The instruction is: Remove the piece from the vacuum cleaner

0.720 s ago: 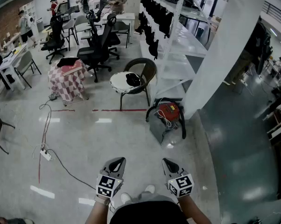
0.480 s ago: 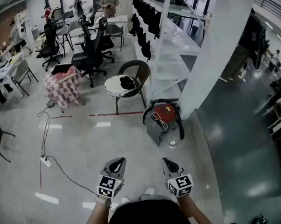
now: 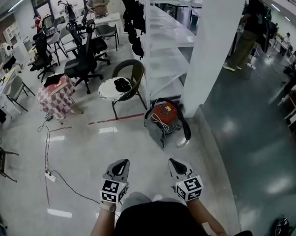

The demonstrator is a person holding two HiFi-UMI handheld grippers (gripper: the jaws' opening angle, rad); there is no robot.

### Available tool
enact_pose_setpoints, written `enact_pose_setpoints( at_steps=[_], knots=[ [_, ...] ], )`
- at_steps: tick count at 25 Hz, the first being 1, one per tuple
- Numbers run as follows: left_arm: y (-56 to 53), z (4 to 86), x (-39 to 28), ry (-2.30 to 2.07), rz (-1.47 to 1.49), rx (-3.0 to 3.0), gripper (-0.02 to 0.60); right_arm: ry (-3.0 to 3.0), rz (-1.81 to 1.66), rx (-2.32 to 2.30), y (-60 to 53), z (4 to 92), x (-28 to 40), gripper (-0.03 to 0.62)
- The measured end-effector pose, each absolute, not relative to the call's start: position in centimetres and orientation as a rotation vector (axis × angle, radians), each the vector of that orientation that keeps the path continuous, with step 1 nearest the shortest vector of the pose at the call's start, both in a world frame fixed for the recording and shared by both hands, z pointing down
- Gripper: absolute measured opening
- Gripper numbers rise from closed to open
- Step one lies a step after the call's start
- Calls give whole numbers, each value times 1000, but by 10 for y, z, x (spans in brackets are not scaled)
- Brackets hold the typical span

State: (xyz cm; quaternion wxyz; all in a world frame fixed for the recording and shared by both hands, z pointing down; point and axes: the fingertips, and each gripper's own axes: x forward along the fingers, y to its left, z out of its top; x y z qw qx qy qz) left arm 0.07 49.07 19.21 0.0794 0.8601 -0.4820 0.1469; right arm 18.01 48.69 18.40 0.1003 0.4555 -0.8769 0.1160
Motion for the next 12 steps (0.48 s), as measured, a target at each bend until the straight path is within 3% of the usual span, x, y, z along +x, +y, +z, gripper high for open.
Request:
enact_pose_setpoints(
  at_steps=[12],
  knots=[
    [442, 210, 11, -1422, 502, 2541, 17, -2573, 396, 1290, 428, 202, 183, 28]
  ],
)
